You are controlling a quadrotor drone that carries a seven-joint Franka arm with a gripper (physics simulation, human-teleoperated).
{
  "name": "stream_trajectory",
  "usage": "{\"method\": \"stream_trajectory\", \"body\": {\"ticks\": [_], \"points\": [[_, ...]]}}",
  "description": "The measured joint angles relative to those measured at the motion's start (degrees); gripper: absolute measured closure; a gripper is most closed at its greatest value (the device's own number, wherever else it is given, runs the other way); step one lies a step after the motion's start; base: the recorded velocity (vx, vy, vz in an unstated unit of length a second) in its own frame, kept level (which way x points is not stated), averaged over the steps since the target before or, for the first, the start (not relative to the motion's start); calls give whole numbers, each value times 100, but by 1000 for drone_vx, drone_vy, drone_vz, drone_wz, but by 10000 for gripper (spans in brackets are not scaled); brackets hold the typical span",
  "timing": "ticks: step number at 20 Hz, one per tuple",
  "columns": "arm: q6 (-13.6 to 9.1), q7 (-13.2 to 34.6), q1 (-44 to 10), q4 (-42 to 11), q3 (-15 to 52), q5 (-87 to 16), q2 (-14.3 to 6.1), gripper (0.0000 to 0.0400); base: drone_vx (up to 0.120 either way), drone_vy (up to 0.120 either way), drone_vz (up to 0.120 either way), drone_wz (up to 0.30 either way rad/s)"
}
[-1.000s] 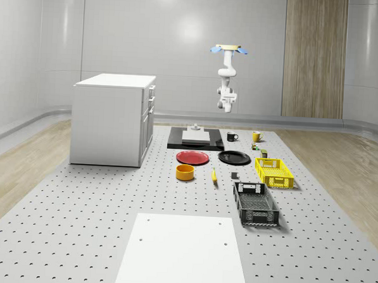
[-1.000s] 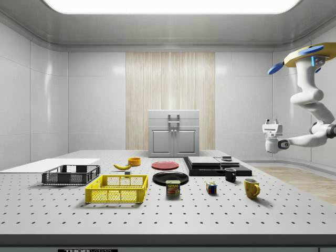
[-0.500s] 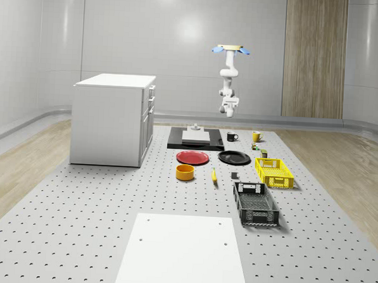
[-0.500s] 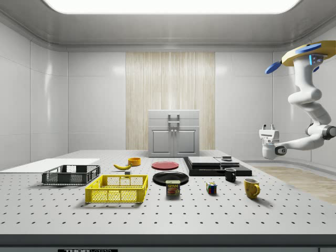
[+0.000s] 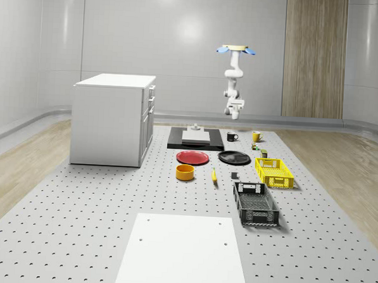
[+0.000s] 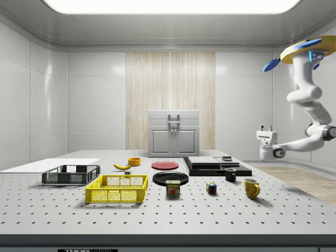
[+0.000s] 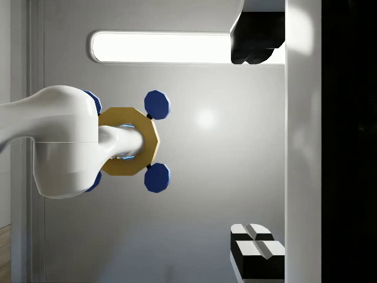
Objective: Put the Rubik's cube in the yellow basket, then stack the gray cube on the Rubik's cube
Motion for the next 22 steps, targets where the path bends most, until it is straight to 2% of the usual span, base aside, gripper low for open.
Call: {"method": "stream_trajectory", "body": {"ticks": [22], "points": [[85, 1, -20, -48, 39, -43, -59, 0, 120, 120, 0, 0]]}}
